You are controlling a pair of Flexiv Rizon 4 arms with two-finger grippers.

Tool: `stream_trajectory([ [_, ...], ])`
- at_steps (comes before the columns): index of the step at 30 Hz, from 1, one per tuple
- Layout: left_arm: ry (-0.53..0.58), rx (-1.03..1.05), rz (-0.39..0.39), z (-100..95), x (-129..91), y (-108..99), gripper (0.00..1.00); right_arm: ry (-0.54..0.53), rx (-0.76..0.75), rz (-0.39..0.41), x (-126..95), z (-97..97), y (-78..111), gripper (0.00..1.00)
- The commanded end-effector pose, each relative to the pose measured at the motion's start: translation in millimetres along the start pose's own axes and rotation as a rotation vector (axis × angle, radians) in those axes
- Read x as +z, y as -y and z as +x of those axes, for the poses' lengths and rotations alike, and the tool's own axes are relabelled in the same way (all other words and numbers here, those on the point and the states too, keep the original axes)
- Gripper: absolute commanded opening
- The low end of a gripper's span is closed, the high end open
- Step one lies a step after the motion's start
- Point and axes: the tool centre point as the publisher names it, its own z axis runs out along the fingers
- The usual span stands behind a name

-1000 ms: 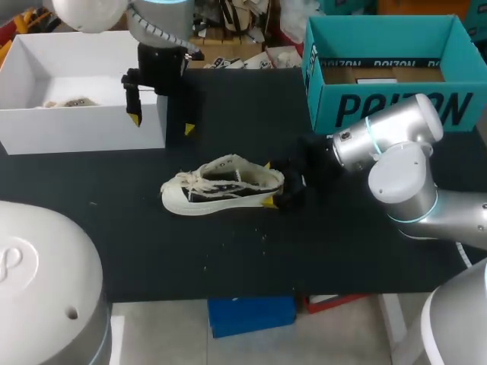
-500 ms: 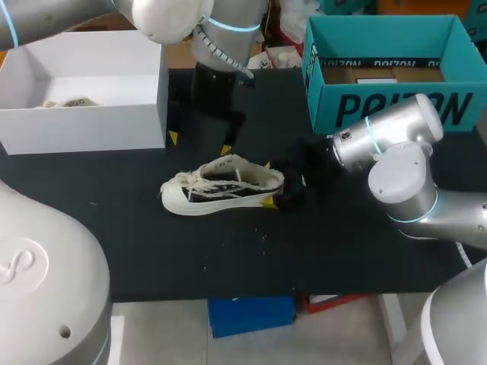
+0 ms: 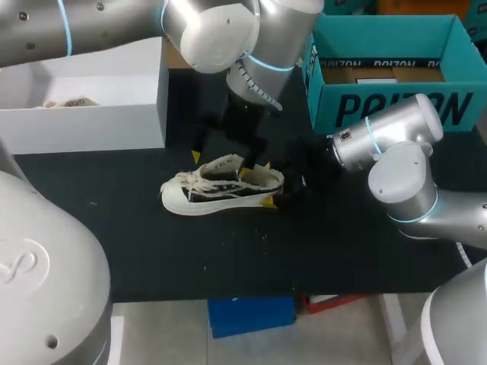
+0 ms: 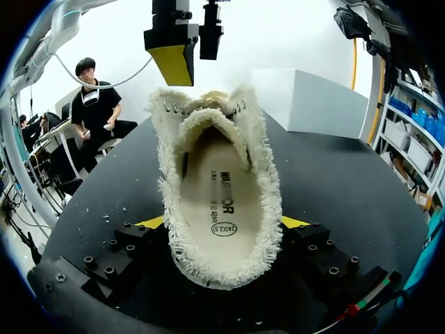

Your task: Take the shoe out of the shoebox, open the shoe tongue, remove and reinsert the insole, then place the shoe into the shoebox

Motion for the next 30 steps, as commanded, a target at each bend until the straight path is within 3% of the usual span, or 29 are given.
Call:
stream_trajectory([
  [1, 0.08, -0.014, -0.011, 17.7, 10, 6, 1.0, 0.002, 0.001, 0.002, 3, -1.7, 0.4, 0.0],
  [11, 0.126, -0.078, -0.008, 27.5, 32, 19, 1.0, 0.002, 0.001, 0.002, 3, -1.7, 0.4, 0.0],
  [20, 0.161, -0.085, -0.008, 21.2, 40, 18, 1.0, 0.002, 0.001, 0.002, 3, -1.7, 0.4, 0.0],
  [21, 0.169, -0.084, -0.009, 20.1, 41, 18, 0.83, 0.002, 0.001, 0.002, 3, -1.7, 0.4, 0.0],
  [22, 0.176, -0.084, -0.01, 19.1, 42, 18, 0.45, 0.002, 0.001, 0.002, 3, -1.7, 0.4, 0.0],
  [23, 0.187, -0.09, -0.004, 18.1, 43, 18, 0.27, 0.002, 0.001, 0.002, 3, -1.7, 0.4, 0.0],
  [24, 0.196, -0.096, 0.001, 17.2, 44, 18, 0.0, 0.002, 0.001, 0.002, 3, -1.7, 0.4, 0.0],
  [30, 0.212, -0.094, -0.001, 16.1, 47, 18, 0.0, 0.002, 0.001, 0.002, 3, -1.7, 0.4, 0.0],
])
